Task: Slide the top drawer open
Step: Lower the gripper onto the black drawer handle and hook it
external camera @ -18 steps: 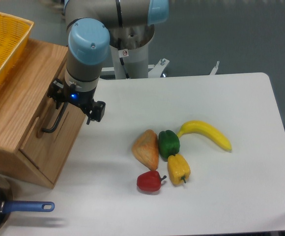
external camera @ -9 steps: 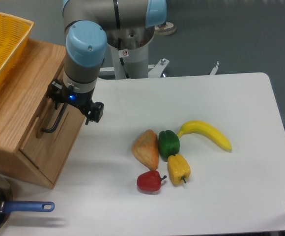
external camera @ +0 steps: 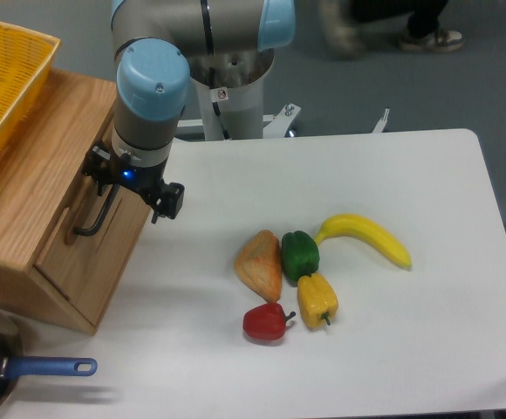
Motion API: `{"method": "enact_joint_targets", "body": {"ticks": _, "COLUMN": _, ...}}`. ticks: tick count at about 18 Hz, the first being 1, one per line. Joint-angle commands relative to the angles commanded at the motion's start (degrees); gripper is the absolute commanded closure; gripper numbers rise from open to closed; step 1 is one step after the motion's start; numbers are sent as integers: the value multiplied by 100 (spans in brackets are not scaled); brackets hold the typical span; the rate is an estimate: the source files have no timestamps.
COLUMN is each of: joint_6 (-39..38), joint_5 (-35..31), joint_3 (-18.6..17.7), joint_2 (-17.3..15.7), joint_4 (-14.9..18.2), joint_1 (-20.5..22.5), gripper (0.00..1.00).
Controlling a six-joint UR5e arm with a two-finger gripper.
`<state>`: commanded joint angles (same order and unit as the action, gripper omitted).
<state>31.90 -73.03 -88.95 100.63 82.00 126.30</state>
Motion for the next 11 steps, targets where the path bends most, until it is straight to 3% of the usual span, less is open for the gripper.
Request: {"method": "enact_joint_targets", "body": {"ticks": 11, "joint_6": 61, "joint_5": -27, "joint_3": 53, "joint_2": 53, "joint_4": -26, "joint_1": 53, "gripper": 0}}
